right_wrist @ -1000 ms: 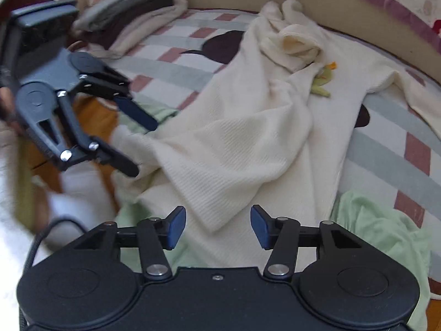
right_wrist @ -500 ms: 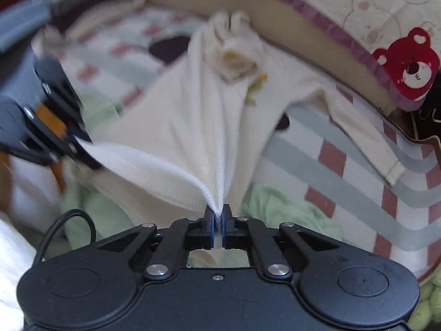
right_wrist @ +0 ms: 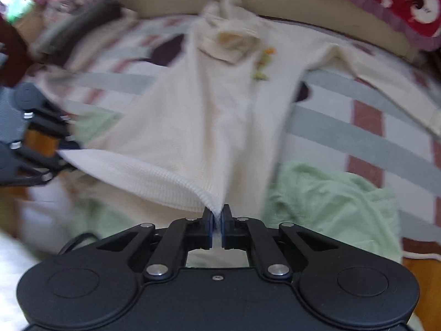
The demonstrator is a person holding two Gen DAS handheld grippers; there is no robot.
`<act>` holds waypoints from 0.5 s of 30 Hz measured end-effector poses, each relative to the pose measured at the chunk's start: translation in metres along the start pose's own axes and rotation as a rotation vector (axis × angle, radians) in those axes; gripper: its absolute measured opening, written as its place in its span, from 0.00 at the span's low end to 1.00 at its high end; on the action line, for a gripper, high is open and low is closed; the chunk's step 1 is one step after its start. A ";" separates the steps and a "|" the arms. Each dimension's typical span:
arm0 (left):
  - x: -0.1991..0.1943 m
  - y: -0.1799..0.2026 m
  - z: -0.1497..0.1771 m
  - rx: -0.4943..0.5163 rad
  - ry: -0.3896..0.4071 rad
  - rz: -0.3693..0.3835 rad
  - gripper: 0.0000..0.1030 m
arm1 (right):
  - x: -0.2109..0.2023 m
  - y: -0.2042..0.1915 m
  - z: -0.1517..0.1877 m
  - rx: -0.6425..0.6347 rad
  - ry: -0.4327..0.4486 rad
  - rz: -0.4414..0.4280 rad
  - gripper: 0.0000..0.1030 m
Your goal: Fold clothes
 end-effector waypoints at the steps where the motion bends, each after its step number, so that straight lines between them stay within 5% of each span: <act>1: -0.005 -0.007 0.002 -0.044 -0.018 0.022 0.04 | -0.004 -0.008 -0.001 -0.014 -0.009 -0.031 0.04; 4: 0.006 -0.016 0.013 -0.141 -0.081 0.060 0.04 | 0.013 -0.018 0.003 -0.039 -0.068 -0.023 0.04; 10: 0.047 -0.002 0.033 -0.136 -0.166 0.031 0.07 | 0.051 -0.017 0.019 -0.062 -0.155 0.032 0.08; 12: 0.039 -0.005 0.033 -0.128 -0.162 0.067 0.19 | 0.047 -0.016 0.021 -0.050 -0.164 0.021 0.19; 14: 0.023 -0.011 0.034 -0.135 -0.155 0.135 0.51 | 0.039 -0.012 0.021 -0.022 -0.170 0.001 0.32; 15: 0.012 -0.018 0.033 -0.148 -0.133 0.153 0.52 | 0.031 -0.010 0.018 -0.003 -0.140 -0.018 0.41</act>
Point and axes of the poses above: each gripper's, at about its wrist camera, not at the fingertips, and x roughly the way its jaws point, y to its right, z to its underside, the point moved 6 cm from there along x, roughly the way its jaws point, and after that the axes turned 7 degrees about -z, right-handed, at the moved point
